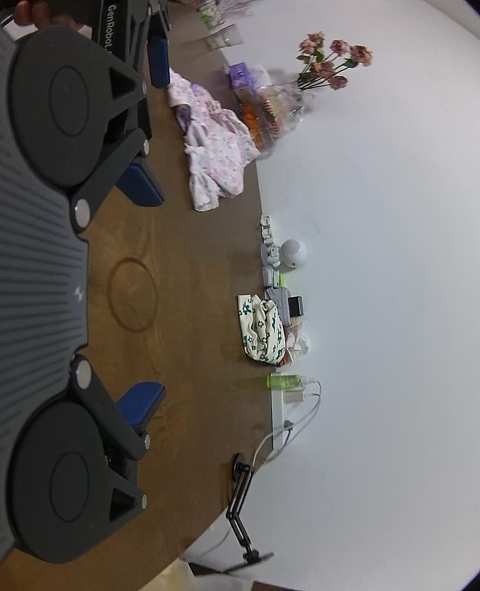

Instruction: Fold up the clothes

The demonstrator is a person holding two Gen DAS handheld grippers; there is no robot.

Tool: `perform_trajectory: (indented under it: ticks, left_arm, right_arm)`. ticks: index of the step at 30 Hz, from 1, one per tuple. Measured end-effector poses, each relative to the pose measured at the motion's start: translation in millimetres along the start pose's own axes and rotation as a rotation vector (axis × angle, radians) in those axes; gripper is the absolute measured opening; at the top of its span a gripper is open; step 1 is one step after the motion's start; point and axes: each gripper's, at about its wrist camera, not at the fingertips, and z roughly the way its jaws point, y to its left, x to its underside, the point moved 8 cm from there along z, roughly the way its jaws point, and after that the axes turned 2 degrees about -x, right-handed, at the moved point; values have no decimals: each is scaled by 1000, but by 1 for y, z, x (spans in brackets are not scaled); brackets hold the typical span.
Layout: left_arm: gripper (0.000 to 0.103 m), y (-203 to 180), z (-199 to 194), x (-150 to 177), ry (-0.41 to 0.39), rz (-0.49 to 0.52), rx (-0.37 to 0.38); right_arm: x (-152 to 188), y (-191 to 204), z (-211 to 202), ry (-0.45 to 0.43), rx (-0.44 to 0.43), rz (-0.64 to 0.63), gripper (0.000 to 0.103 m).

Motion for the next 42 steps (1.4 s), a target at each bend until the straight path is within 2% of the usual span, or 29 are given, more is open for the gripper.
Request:
perform_trajectory:
  ticks: [4,10,18,42]
  left_arm:
    - [103,1,-19,5,-36,11,-35]
    - [103,4,-36,13,-52,12,-68]
    - [103,2,-44,23,-28,30,-97]
    - [103,-1,-54,25,-40,36,-95]
  right_arm:
    - [9,12,-18,-16,27,-49,103]
    - [17,16,-31,15,16,-9,103]
    - [21,21,-42,7,-6,11,103]
    - [21,27,-46,6,-19,5,103]
